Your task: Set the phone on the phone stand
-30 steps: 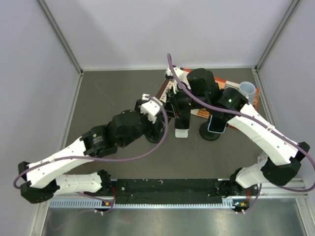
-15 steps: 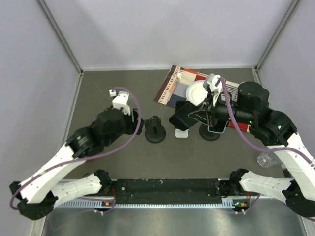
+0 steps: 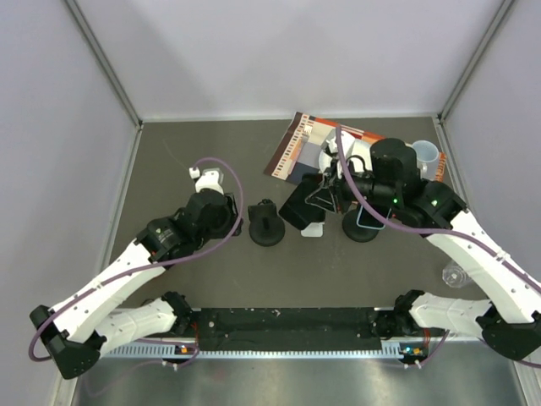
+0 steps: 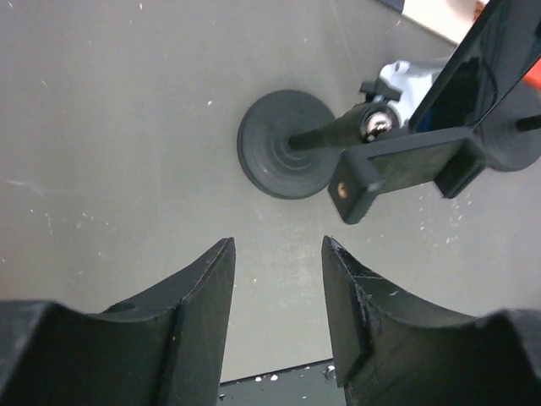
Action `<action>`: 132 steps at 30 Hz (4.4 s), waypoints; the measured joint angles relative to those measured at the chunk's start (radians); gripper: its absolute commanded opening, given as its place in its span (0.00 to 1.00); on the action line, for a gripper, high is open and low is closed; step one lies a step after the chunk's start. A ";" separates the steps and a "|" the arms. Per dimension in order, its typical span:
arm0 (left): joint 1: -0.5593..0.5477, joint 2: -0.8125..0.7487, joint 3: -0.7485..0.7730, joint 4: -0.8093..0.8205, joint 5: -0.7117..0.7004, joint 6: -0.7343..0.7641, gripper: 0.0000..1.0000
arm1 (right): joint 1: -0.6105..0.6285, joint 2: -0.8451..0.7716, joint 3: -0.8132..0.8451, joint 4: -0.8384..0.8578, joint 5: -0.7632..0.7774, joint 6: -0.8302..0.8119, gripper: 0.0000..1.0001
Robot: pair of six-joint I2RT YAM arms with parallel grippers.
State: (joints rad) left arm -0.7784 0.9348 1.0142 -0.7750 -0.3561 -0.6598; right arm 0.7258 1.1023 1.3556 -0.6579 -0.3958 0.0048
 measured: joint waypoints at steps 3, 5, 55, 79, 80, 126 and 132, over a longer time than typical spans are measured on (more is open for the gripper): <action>0.000 -0.003 -0.052 0.011 0.019 -0.032 0.34 | 0.000 -0.004 0.000 0.012 0.031 0.016 0.00; 0.000 0.002 -0.063 0.012 0.031 -0.050 0.32 | 0.000 -0.011 0.000 0.017 0.052 0.019 0.00; -0.154 0.237 0.128 0.002 -0.188 -0.045 0.39 | 0.001 -0.120 -0.040 0.030 0.005 0.014 0.00; -0.153 0.260 0.121 0.026 -0.216 -0.002 0.00 | 0.001 -0.082 -0.040 0.030 -0.063 -0.020 0.00; -0.152 0.261 0.121 0.031 -0.216 0.011 0.00 | 0.001 -0.076 -0.040 0.030 -0.071 -0.029 0.00; -0.053 -0.004 -0.076 0.222 0.419 0.804 0.00 | 0.214 0.357 0.008 0.116 -0.531 -0.868 0.00; -0.047 -0.005 -0.076 0.221 0.418 0.788 0.00 | 0.185 0.357 0.006 0.114 -0.558 -0.838 0.00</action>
State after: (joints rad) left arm -0.8257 0.9298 0.9382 -0.5541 0.0616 0.1284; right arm 0.9108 1.4590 1.3613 -0.5438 -0.9539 -0.8333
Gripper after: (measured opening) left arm 0.178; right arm 0.128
